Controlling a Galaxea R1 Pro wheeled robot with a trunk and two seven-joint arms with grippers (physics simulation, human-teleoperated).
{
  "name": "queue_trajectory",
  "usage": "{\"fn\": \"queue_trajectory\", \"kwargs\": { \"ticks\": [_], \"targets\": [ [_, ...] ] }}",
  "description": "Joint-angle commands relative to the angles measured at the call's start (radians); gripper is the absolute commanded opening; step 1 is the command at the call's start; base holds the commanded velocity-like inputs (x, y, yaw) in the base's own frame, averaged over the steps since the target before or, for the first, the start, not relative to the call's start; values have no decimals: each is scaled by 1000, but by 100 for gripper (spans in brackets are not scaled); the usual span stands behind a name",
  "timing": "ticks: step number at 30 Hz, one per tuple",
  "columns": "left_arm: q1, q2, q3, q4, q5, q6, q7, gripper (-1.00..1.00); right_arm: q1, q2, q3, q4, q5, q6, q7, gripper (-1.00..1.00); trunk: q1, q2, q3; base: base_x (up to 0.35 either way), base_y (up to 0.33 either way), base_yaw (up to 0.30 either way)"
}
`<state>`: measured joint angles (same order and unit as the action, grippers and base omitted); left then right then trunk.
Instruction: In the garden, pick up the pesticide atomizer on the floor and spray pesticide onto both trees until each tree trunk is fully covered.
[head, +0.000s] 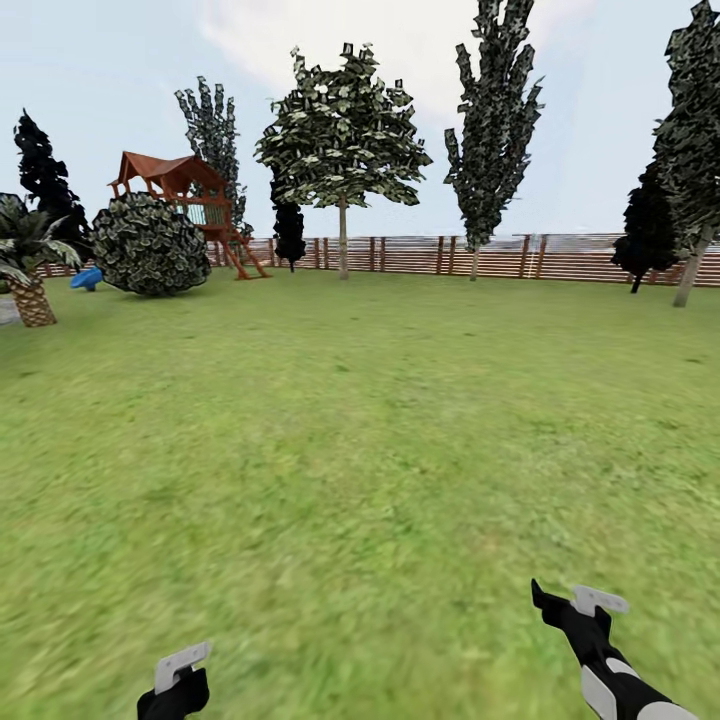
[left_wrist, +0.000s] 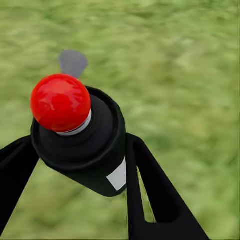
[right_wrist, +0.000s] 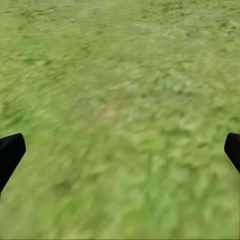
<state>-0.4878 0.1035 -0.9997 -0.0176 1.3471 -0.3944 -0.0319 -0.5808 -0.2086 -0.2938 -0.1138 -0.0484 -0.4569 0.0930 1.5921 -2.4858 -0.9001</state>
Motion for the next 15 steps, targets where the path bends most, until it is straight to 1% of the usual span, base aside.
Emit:
{"fn": "queue_trajectory", "kwargs": {
  "ticks": [1,4,5,6,8,10,15],
  "targets": [
    [0,0,-6,-1,10,-2,-3,-100,-1,0,-7,17,-5,-3,10,100,0,0,-1,328,0,0],
    [0,0,-6,-1,10,-2,-3,-100,-1,4,-7,71,-5,1,10,100,0,0,-1,329,0,0],
    [0,0,-6,-1,10,-1,-3,-100,-1,32,-7,81,-5,6,10,100,0,0,-1,329,0,0],
    [0,0,-6,-1,10,-1,-3,-100,-1,54,-7,85,-6,7,10,100,0,0,-1,329,0,0],
    [0,-1,-6,-1,10,-1,-3,-100,-1,71,-7,88,-5,8,10,100,0,0,-1,329,0,0],
    [0,0,-5,-1,10,-2,-3,-100,-1,77,-7,89,-6,9,10,100,0,0,-1,329,0,0],
    [0,0,-6,-1,10,-2,-3,-100,-1,80,-7,89,-6,9,10,100,0,0,-1,329,0,0]
  ]
}}
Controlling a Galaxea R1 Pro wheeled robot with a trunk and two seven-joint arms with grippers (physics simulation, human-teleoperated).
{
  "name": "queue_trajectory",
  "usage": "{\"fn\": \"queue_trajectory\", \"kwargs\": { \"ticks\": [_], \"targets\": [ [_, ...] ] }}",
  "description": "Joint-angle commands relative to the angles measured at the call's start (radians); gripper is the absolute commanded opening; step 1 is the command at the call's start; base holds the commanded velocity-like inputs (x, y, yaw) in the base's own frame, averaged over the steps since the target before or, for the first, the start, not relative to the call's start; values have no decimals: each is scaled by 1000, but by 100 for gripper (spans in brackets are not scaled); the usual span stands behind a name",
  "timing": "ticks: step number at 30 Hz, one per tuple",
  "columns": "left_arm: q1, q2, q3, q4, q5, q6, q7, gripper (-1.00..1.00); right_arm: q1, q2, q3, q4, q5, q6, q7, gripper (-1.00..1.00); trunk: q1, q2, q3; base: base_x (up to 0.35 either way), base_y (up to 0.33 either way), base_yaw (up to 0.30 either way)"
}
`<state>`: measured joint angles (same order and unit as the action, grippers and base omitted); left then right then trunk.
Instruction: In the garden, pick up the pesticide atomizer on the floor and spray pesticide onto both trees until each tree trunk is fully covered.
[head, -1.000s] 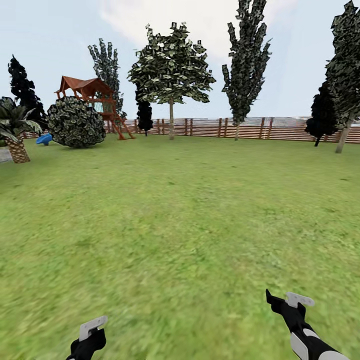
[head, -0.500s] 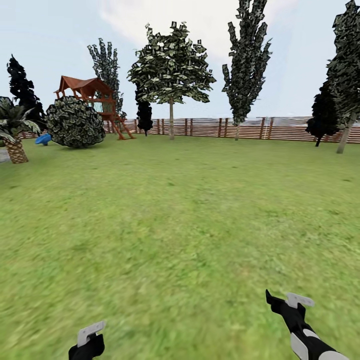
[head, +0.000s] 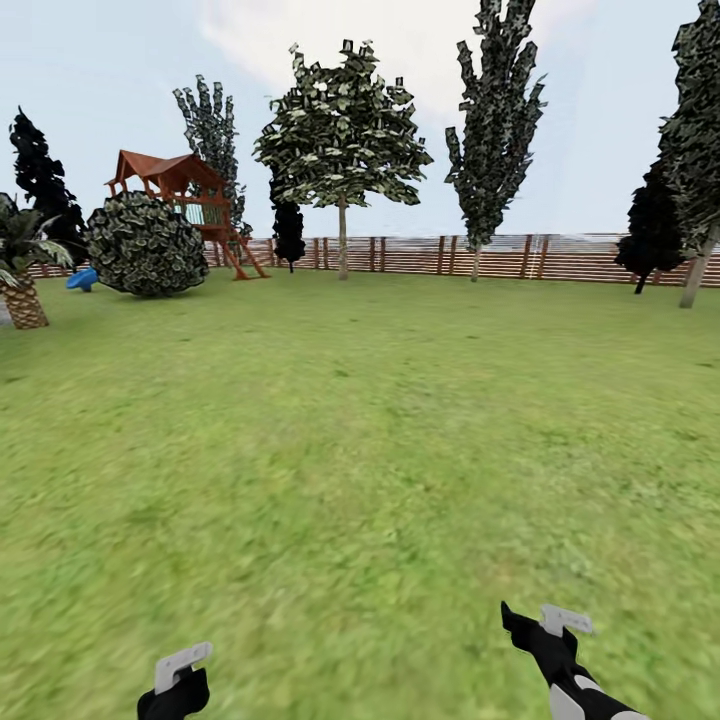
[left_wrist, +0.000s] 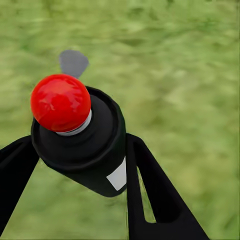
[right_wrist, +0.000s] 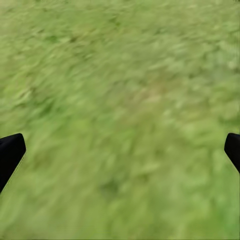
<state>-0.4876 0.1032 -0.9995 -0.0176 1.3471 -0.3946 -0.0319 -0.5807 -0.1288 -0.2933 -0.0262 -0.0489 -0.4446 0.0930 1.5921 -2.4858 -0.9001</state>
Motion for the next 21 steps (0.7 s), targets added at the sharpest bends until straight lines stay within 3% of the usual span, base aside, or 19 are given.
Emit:
{"fn": "queue_trajectory", "kwargs": {
  "ticks": [1,21],
  "targets": [
    [0,0,-6,-1,10,-1,-3,-100,-1,0,-7,1,-5,-3,10,100,0,0,-1,329,0,0],
    [0,-7,-6,-2,9,-3,-6,-100,-1,0,-7,2,-5,-3,10,100,0,0,-1,329,0,0]
  ]
}}
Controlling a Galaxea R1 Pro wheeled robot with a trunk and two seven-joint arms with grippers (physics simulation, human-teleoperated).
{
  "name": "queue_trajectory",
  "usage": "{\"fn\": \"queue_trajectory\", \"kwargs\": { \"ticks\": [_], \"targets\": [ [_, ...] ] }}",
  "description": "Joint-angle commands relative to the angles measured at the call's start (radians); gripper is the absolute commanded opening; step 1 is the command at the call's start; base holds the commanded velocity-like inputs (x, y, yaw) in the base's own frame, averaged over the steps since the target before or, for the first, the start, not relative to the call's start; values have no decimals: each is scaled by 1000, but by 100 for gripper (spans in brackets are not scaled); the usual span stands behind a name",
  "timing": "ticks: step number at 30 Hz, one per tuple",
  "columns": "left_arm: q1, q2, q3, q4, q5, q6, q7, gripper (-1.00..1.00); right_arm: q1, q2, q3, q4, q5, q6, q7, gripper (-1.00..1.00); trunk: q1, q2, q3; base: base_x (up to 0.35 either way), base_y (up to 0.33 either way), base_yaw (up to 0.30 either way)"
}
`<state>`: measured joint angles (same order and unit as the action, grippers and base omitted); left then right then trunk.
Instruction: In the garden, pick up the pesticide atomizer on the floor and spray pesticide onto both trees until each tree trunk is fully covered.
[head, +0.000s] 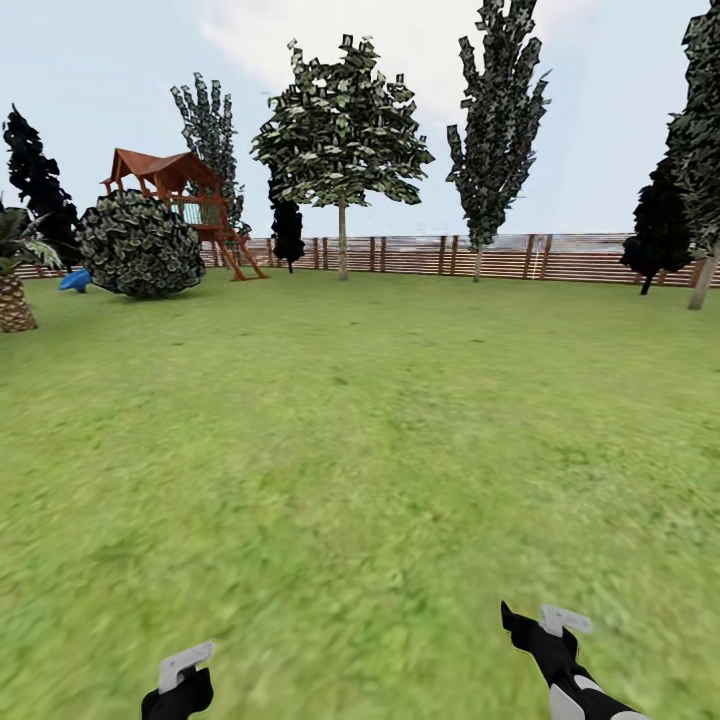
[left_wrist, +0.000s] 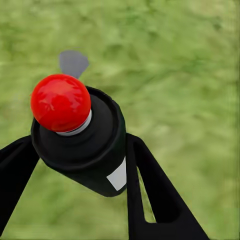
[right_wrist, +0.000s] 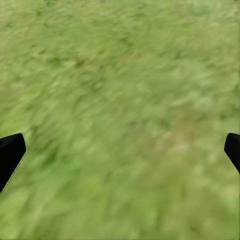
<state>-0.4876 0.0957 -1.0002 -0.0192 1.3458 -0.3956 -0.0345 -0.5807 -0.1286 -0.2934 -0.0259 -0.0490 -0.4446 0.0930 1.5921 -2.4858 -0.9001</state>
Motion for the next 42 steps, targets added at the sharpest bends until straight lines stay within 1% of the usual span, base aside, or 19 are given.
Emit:
{"fn": "queue_trajectory", "kwargs": {
  "ticks": [1,3,7,11,13,16,19,42],
  "targets": [
    [0,-2,-4,-2,10,-1,-3,-100,-1,0,-7,1,-5,-3,10,100,0,0,-1,329,0,0],
    [0,-11,-2,-5,8,0,-2,-100,-1,0,-7,1,-6,-3,10,100,0,0,-1,329,0,0],
    [0,-14,-5,-4,6,-1,-4,-100,-1,0,-7,1,-6,-3,10,100,0,0,-1,329,0,0],
    [0,-5,-7,-1,8,-2,-4,-100,-1,0,-7,1,-5,-3,10,100,0,0,-1,329,0,0],
    [0,-4,-7,-1,8,-2,-4,-100,-1,0,-7,1,-5,-3,10,100,0,0,-1,329,0,0],
    [23,-4,-8,-1,7,-3,-4,-100,-1,0,-7,1,-5,-3,10,100,0,0,-1,329,0,0],
    [30,-4,-7,-1,7,-3,-4,-100,-1,0,-7,1,-5,-3,10,100,0,0,-1,329,0,0],
    [32,-2,-7,-1,8,-3,-4,-100,-1,0,-7,1,-5,-3,10,100,0,0,-1,329,0,0]
  ]
}}
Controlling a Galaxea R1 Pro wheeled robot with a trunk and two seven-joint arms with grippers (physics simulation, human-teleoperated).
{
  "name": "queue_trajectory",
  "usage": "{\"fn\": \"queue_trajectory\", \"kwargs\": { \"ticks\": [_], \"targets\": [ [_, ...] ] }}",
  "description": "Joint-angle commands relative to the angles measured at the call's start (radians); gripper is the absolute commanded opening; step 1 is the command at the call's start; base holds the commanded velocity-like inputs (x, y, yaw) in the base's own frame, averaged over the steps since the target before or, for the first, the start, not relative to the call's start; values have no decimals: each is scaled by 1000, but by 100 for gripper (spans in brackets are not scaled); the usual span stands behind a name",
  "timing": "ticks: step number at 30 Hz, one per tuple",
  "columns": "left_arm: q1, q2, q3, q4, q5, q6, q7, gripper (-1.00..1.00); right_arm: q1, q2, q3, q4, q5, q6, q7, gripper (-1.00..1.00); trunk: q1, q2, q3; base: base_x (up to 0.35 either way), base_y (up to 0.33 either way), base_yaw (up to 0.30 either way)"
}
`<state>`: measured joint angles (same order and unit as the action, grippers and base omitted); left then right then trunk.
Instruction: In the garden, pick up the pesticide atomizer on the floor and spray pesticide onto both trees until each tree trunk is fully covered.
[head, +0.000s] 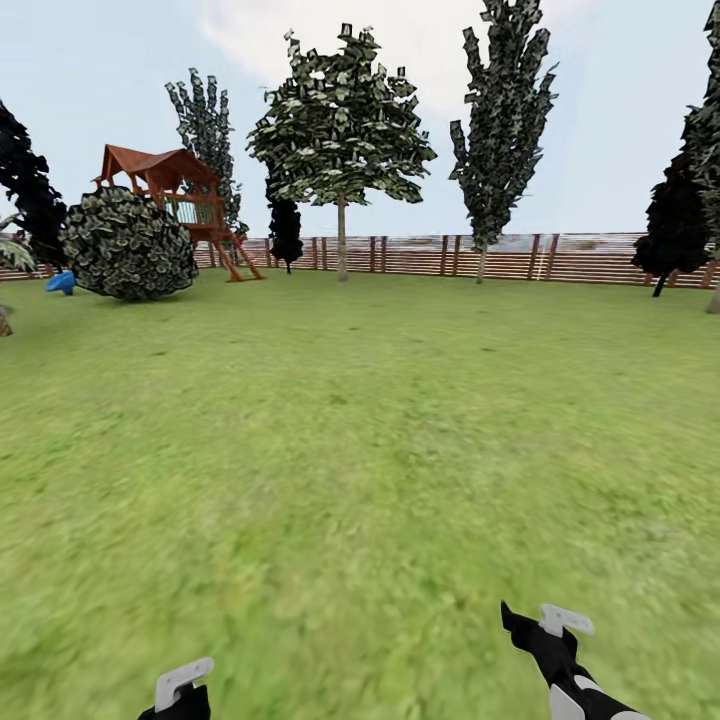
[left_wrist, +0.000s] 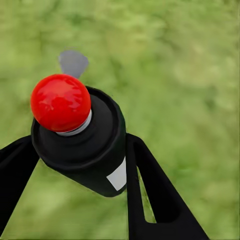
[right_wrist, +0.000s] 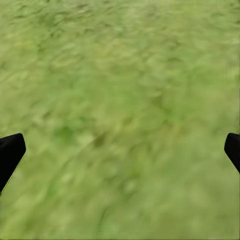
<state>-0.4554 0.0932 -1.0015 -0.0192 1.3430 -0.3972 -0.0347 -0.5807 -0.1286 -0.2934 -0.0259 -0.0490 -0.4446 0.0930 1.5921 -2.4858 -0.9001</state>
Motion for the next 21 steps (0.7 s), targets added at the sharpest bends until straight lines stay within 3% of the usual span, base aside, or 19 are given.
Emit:
{"fn": "queue_trajectory", "kwargs": {
  "ticks": [1,21],
  "targets": [
    [0,0,-6,-1,10,-2,-4,-100,-1,0,-7,1,-5,-3,10,100,0,0,-1,329,0,0],
    [0,0,-6,-1,10,-2,-4,-100,-1,0,-7,1,-5,-3,10,100,0,0,-1,329,0,0]
  ]
}}
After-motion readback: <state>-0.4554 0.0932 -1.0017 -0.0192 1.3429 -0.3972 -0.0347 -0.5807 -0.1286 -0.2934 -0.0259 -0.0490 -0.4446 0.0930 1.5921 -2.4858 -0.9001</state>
